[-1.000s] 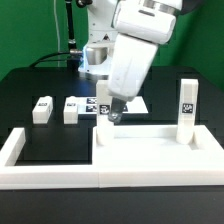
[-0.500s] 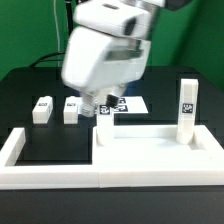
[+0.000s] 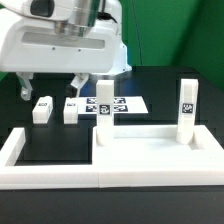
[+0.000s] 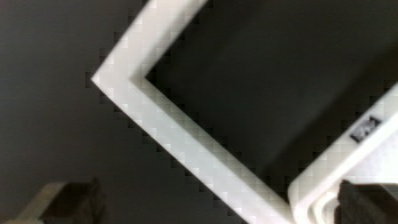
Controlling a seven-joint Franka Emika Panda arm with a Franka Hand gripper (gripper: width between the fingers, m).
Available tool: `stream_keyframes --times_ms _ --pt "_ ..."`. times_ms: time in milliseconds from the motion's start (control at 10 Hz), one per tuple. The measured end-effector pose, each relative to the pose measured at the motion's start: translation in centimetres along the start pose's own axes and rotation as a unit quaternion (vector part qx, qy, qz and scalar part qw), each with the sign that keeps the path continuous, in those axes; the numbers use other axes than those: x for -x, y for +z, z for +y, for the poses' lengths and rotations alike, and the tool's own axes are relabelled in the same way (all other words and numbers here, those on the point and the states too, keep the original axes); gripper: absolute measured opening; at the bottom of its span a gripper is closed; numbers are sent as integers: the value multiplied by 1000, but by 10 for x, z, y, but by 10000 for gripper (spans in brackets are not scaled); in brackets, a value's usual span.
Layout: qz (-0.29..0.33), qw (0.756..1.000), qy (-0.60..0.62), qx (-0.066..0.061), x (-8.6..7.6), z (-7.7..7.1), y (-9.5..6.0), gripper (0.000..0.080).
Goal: Assemble desk
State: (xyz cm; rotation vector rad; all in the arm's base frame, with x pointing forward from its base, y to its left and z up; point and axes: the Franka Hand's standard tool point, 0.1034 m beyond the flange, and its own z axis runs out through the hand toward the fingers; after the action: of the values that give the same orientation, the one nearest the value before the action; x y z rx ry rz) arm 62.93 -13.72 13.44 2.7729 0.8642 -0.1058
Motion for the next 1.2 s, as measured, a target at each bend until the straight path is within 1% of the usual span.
stream_keyframes --times_ms 100,200,300,400,500,600,700,800,900,1000,1100,1200 --pt "0 1000 27 0 1 1 0 649" --pt "3 997 72 -7 2 0 2 649" --pt "6 993 119 -24 14 6 9 649" --pt "4 986 160 -44 36 14 19 649" --pt "1 977 204 -61 59 19 30 649" --pt "-6 964 253 -82 79 20 40 649" --pt "-41 944 297 -138 98 8 48 649" --pt "-45 929 340 -142 99 16 49 649" --pt "-41 930 337 -138 95 15 49 649" --pt "-43 931 335 -140 95 14 49 649" --pt "-49 930 334 -145 96 12 49 649" --pt "-50 930 335 -146 96 11 50 649"
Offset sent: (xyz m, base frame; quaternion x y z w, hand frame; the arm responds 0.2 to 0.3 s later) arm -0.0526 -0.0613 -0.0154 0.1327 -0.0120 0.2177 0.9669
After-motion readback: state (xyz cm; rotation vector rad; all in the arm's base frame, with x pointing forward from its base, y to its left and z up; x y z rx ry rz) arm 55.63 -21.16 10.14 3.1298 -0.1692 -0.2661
